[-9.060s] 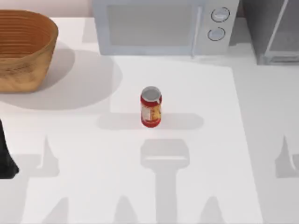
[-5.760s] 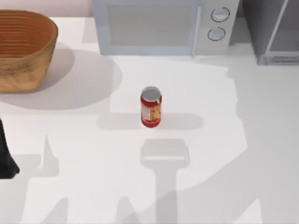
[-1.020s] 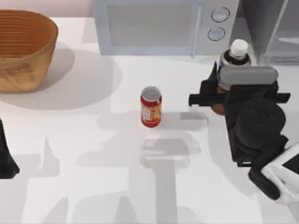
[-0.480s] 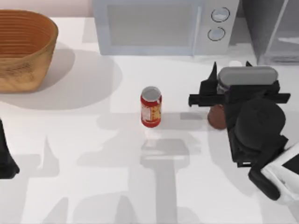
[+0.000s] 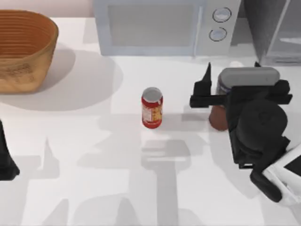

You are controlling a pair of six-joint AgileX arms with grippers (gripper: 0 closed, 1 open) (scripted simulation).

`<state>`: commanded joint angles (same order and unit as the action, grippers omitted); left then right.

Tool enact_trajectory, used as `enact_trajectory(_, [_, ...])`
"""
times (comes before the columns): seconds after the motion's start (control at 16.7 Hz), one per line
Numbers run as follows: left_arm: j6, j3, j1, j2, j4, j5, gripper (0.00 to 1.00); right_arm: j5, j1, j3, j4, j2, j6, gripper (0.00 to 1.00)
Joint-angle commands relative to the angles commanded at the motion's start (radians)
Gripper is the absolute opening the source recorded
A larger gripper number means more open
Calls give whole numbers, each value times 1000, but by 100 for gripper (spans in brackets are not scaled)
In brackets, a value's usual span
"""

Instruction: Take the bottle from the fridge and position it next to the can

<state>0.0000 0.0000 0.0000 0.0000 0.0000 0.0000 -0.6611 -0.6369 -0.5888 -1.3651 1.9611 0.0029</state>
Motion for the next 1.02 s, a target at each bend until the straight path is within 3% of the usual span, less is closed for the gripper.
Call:
enact_trajectory(0.6, [0,0,0,0,0,0,100,-63,-63,94,-43,-49,1,100])
enact_trajectory(1.02, [0,0,0,0,0,0,100,-47,-52,92,-27,-76,0,100])
